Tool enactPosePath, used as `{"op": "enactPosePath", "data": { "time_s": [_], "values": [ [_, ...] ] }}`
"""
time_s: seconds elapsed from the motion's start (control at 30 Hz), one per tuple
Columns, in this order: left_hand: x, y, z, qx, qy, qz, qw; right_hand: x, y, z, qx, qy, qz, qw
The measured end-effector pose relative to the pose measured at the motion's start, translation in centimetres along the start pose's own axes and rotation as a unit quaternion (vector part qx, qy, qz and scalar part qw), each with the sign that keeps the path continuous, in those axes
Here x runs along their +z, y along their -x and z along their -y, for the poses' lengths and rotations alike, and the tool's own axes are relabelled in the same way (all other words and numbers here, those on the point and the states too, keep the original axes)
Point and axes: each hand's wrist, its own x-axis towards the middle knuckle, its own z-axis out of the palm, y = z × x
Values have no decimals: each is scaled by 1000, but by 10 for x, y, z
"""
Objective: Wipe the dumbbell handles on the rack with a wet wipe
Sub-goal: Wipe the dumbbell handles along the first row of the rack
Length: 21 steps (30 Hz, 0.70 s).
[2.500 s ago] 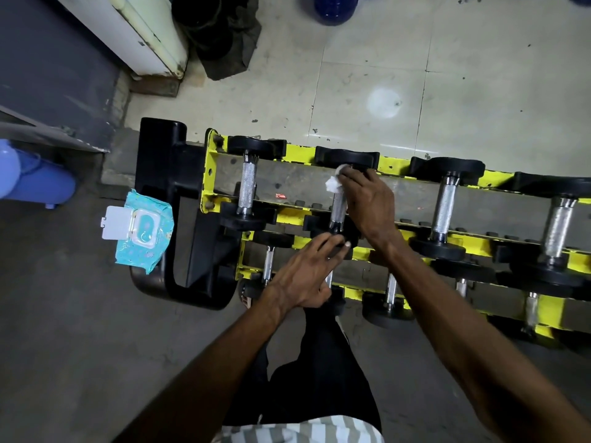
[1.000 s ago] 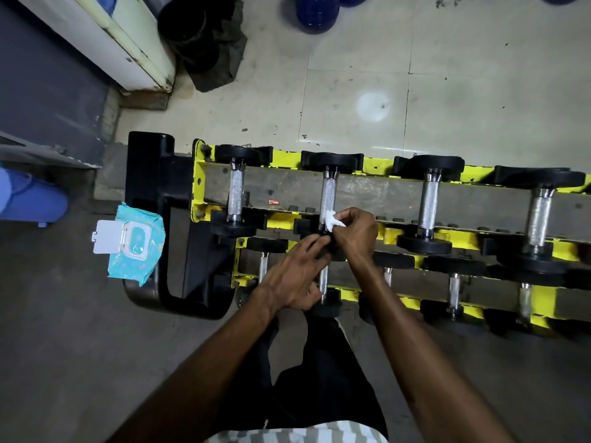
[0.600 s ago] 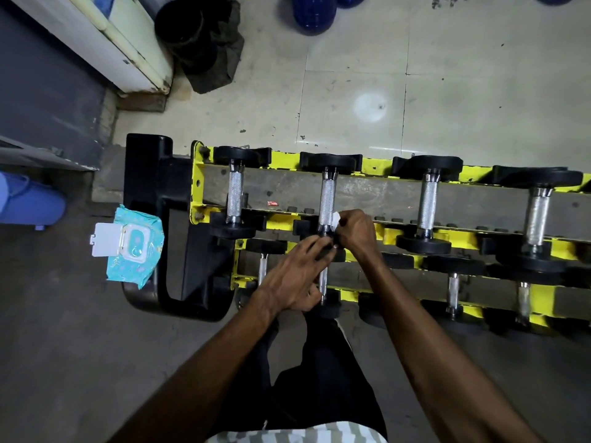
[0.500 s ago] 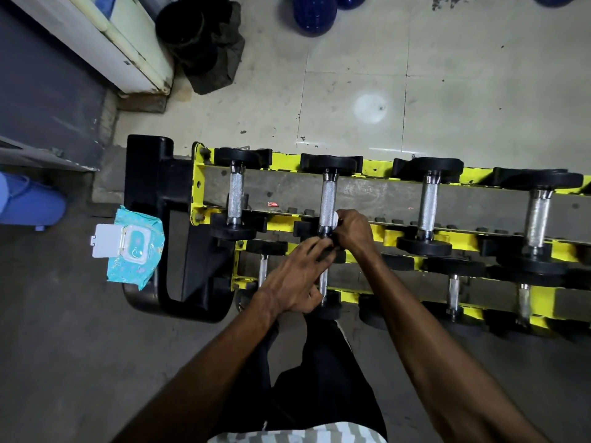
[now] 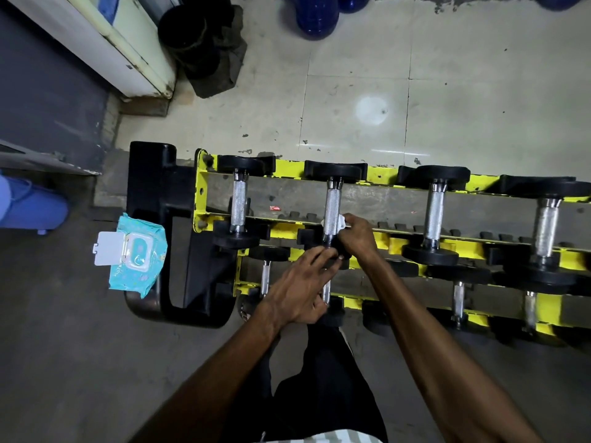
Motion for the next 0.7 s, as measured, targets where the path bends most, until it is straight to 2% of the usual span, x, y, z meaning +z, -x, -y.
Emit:
{"op": "enactPosePath", "data": {
  "time_s": [0.07, 0.17, 0.23, 0.33, 0.43, 0.5, 0.57, 0.7],
  "values": [
    [0, 1, 0, 2, 0, -2, 1000, -9, -3, 6, 5, -6, 12, 1000],
    [0, 2, -1, 3, 0, -9, 1000, -20, -14, 20, 55, -101, -54, 992],
    [-1, 1, -1, 4, 0, -14, 1000, -22, -21, 37, 75, -157, -66, 982],
    [-1, 1, -1, 10, 2, -15, 1000, -23, -25, 49, 129, -218, 6, 967],
    [-2, 1, 0, 8, -3, -14, 1000, -29, -35, 43, 171, -303, 83, 934],
    [0, 0, 1, 9, 4, -10, 1000, -32, -43, 44, 175, -355, 92, 914],
    [-1, 0, 2, 12, 9, -1, 1000, -34, -43, 54, 180, -406, 60, 894],
    [-3, -1, 3, 11, 11, 8, 1000, -27, -33, 59, 174, -392, -33, 903]
  ]
}}
